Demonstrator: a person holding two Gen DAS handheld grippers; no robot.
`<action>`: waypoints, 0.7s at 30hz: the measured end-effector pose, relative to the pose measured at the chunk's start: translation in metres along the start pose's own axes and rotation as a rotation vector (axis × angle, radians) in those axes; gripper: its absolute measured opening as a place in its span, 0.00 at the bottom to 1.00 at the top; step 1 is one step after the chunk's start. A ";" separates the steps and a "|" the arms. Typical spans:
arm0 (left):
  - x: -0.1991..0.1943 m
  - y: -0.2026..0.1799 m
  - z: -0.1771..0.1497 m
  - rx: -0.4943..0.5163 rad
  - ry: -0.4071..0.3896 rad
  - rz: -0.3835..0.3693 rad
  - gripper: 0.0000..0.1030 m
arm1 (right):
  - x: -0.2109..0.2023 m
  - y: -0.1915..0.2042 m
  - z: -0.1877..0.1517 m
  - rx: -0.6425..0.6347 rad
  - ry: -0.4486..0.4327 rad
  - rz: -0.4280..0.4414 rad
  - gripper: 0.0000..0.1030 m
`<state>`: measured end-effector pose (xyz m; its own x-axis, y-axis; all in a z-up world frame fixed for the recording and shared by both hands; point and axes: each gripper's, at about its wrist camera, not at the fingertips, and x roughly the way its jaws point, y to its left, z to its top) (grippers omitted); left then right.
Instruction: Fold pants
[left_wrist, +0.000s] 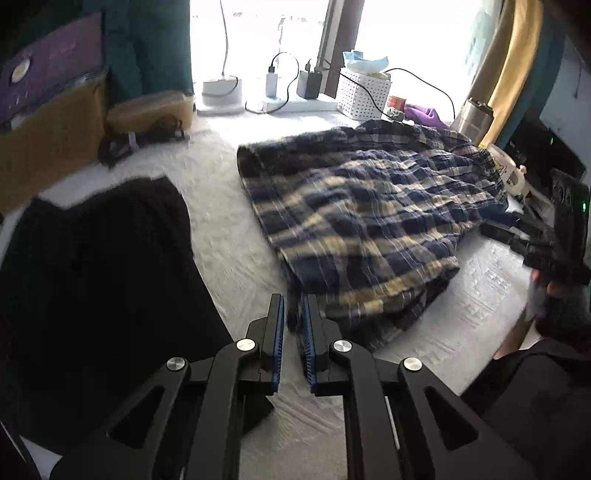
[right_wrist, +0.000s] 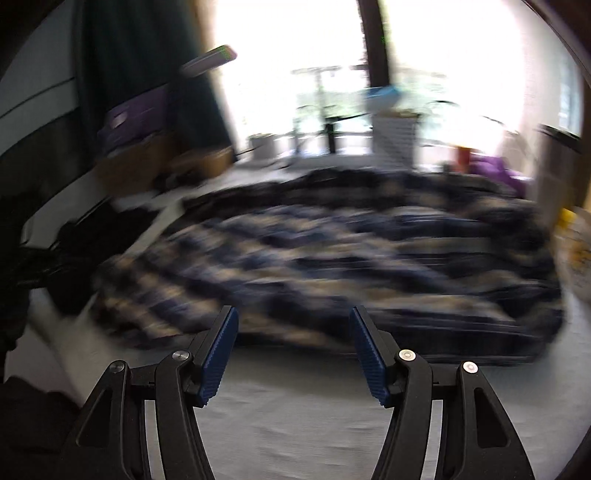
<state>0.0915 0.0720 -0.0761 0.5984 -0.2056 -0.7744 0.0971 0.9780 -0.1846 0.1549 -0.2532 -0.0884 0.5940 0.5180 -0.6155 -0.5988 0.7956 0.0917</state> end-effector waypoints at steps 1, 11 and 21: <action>0.001 0.000 -0.003 -0.012 -0.002 -0.008 0.09 | 0.005 0.012 0.000 -0.019 0.009 0.030 0.62; 0.014 -0.003 -0.008 -0.092 -0.072 -0.053 0.42 | 0.029 0.083 -0.006 -0.178 0.084 0.113 0.47; 0.011 -0.015 -0.020 -0.090 -0.108 -0.044 0.06 | 0.036 0.105 -0.014 -0.281 0.109 0.116 0.05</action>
<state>0.0812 0.0546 -0.0942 0.6780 -0.2384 -0.6953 0.0563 0.9600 -0.2742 0.1063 -0.1552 -0.1118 0.4611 0.5514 -0.6952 -0.7930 0.6076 -0.0440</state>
